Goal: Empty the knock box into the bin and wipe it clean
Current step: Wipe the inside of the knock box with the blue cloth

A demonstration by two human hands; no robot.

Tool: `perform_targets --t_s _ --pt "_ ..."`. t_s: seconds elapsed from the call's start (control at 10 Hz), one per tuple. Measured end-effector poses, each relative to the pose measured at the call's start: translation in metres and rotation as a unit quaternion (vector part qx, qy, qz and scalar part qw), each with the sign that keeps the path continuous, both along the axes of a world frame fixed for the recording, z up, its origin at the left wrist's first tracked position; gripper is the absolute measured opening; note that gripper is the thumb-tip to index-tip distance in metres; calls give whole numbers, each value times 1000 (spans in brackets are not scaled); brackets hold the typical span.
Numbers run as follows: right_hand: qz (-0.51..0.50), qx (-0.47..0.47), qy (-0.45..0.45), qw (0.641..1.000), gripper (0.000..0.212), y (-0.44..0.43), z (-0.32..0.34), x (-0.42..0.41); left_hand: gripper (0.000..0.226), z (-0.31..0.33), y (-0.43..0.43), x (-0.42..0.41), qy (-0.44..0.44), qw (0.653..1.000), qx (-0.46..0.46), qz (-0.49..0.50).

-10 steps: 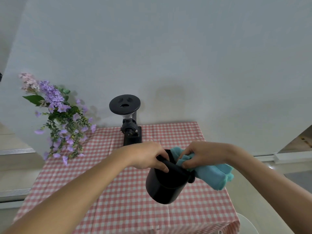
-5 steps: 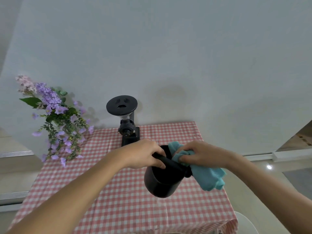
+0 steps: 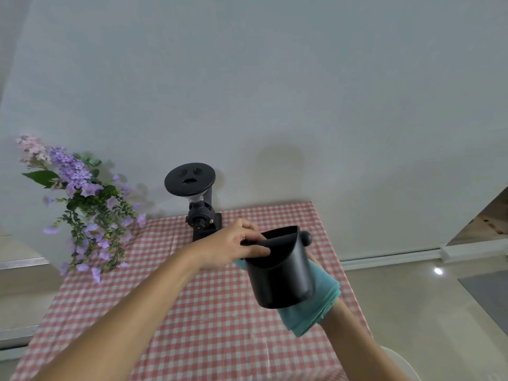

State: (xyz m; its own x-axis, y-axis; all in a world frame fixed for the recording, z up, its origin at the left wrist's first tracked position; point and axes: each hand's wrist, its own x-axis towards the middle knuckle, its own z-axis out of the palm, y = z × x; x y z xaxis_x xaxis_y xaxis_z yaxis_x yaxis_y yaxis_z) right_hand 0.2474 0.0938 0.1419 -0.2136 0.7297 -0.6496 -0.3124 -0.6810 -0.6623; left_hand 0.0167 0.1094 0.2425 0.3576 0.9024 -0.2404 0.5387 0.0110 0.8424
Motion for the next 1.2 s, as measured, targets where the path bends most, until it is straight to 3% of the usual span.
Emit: perform_targets --t_s 0.1,0.2,0.3,0.4,0.5,0.6,0.7,0.8,0.9,1.0,1.1,1.2 --pt "-34 -35 186 981 66 -7 5 -15 11 4 4 6 -52 999 -4 17" --pt "60 225 144 962 44 2 14 -19 35 13 10 14 -28 999 33 -9" --pt "110 291 296 903 35 -9 11 -22 35 18 12 13 48 997 32 -50" --pt "-161 -21 -38 986 31 -8 18 -16 24 13 14 5 114 992 34 -46" --pt "-31 117 75 990 45 18 37 -11 20 7 16 0 180 982 58 -14" --pt "-26 312 -31 949 22 2 27 -18 34 2 22 0 205 976 65 23" --pt "-47 407 -151 900 34 -18 12 -44 45 -3 27 5 225 971 68 49" --pt "10 508 -344 790 77 -30 -5 -57 51 -5 32 10 239 967 62 62" --pt "37 544 -411 731 81 -28 -12 -58 49 -10 36 11 230 970 35 68" --pt "29 500 -363 786 89 -24 -16 -54 46 -19 38 6 195 976 8 100" --pt "-28 433 -305 848 72 -17 -15 -59 39 -25 38 3 142 980 -21 140" --pt "-65 433 -302 847 44 -18 -13 -67 40 -28 40 1 111 979 -38 166"
